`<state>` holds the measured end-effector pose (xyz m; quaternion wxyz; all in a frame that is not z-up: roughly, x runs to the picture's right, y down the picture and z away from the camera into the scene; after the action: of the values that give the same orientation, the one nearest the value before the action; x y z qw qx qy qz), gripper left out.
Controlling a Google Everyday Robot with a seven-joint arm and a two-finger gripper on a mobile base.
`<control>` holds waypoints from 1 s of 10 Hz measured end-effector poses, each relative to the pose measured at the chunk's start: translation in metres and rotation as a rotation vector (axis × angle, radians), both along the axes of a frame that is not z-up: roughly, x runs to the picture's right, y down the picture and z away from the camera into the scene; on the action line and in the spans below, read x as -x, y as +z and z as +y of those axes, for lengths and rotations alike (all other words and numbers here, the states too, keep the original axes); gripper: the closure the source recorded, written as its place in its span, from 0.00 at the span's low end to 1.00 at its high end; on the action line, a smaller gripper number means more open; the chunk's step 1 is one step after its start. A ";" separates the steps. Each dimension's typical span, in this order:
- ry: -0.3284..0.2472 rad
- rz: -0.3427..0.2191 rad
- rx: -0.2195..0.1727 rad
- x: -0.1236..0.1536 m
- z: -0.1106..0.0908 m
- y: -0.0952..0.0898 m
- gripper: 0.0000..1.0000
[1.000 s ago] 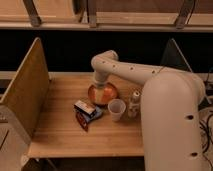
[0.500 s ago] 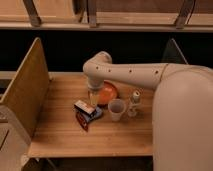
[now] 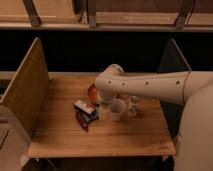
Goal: Knock the bottle over
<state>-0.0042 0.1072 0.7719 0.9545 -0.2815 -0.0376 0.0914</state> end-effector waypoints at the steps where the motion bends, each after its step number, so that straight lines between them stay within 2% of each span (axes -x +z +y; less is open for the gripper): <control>1: 0.026 0.027 0.011 -0.009 0.006 -0.003 0.20; 4: 0.094 0.115 0.021 -0.040 0.015 -0.014 0.20; 8: 0.180 0.264 0.008 -0.095 0.023 -0.040 0.20; 10: 0.215 0.332 0.013 -0.119 0.029 -0.046 0.20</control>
<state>0.1152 0.1358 0.7257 0.9305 -0.2632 0.0911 0.2380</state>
